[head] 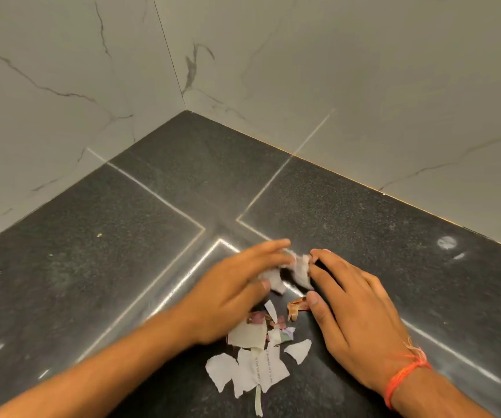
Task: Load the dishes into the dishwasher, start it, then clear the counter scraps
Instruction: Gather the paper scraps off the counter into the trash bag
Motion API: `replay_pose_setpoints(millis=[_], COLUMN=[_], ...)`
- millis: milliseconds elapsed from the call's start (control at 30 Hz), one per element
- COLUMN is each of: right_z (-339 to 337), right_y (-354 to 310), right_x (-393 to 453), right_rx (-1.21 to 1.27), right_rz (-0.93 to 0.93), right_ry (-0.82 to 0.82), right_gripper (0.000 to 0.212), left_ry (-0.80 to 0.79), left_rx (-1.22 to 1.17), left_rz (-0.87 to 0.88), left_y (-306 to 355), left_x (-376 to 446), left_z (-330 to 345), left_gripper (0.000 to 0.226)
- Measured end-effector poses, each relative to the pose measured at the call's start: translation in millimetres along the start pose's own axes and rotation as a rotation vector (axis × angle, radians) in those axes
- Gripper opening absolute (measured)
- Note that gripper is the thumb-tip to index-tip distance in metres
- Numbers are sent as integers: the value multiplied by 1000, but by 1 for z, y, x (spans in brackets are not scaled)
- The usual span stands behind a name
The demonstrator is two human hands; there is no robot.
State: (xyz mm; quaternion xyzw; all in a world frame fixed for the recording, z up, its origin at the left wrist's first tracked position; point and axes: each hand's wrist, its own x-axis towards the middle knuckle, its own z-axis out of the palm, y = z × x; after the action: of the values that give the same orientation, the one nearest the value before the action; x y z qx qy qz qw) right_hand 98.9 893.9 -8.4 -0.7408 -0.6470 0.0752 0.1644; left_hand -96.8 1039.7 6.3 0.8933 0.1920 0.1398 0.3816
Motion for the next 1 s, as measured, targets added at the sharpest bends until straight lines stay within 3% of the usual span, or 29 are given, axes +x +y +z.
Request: replay_pose_setpoints(millis=[133,233,300,400,500,567,833,1000], right_z=[1,1,2,3,2,0,-3,0], right_y=[1,1,2,1,2,2,5,10], right_x=[-1,-2,-1,0,1,1,3,4], right_rx=[-5,-2,-4,6,26,74,328,403], right_rz=[12,6,0,-20,-27,-22,25,34], right_ry=[6,6,7,4,12,30,105,150], right_gripper=[45,46,46,50,53,53,58,60], left_ry=[261,496,563,365,73,-8,-120,-154], left_rx=[42,77,100,342,644,702,702,436], left_rz=[84,-56,-236,-390,-308,-236,6,87], left_y=[3,-21,-42,-68,-71,-63,-7,44], left_x=[-7,17,38,63,75,71,29,-13], left_z=[3,-20,-43,-60,-49,-36,25,66], left_gripper=[34,31,31,45,60,63,66,58])
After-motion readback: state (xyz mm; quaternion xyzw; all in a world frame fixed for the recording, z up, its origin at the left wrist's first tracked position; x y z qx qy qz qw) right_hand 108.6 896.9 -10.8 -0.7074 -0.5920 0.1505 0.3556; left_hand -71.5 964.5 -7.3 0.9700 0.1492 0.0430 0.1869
